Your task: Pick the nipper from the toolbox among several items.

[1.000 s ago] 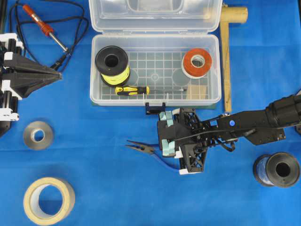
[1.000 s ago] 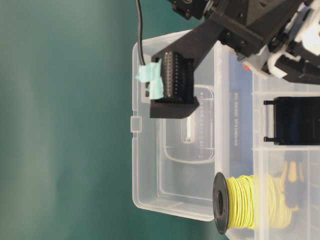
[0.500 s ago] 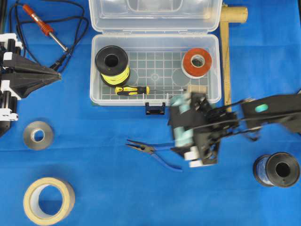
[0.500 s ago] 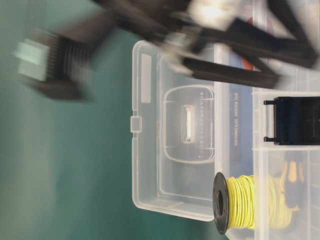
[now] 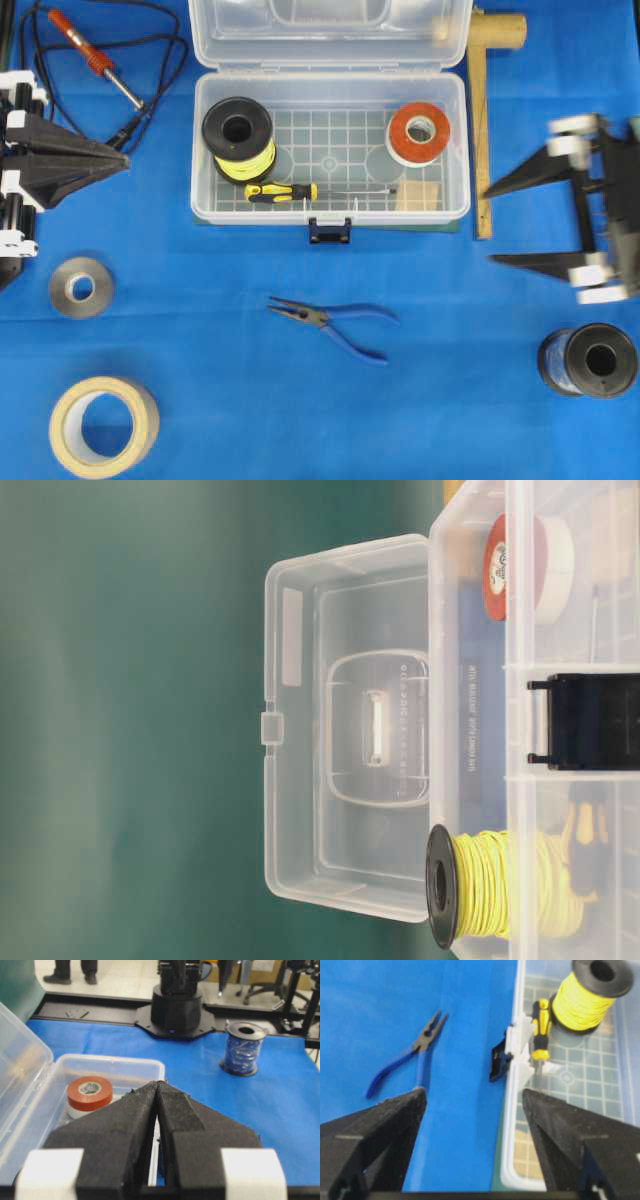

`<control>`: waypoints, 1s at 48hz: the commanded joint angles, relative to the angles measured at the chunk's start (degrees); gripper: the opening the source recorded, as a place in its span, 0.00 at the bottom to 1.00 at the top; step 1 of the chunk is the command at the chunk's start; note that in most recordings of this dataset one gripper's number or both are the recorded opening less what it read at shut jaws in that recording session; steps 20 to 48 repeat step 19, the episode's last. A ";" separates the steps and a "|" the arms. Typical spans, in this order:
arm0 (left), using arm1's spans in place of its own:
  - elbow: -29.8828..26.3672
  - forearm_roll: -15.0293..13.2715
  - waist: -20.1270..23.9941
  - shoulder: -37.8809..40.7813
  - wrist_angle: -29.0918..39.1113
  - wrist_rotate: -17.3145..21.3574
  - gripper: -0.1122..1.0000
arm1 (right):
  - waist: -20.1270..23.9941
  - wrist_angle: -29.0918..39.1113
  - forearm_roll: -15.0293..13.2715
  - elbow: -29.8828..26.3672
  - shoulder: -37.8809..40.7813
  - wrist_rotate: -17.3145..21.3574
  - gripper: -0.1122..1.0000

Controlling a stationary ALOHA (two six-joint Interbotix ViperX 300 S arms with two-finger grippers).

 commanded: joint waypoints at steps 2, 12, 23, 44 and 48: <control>-0.62 -0.09 0.09 0.26 -0.18 -0.09 0.10 | -0.88 -1.14 -0.18 4.75 -8.35 0.09 0.80; -0.53 -0.09 0.09 0.18 -0.35 -0.09 0.10 | -3.78 -5.01 0.00 14.59 -18.72 0.09 0.80; -0.53 -0.09 -0.26 0.18 -0.44 -0.18 0.10 | -5.45 -8.88 0.53 18.98 -21.45 0.09 0.80; -0.53 -0.09 -0.26 0.18 -0.44 -0.18 0.10 | -5.45 -8.88 0.53 18.98 -21.45 0.09 0.80; -0.53 -0.09 -0.26 0.18 -0.44 -0.18 0.10 | -5.45 -8.88 0.53 18.98 -21.45 0.09 0.80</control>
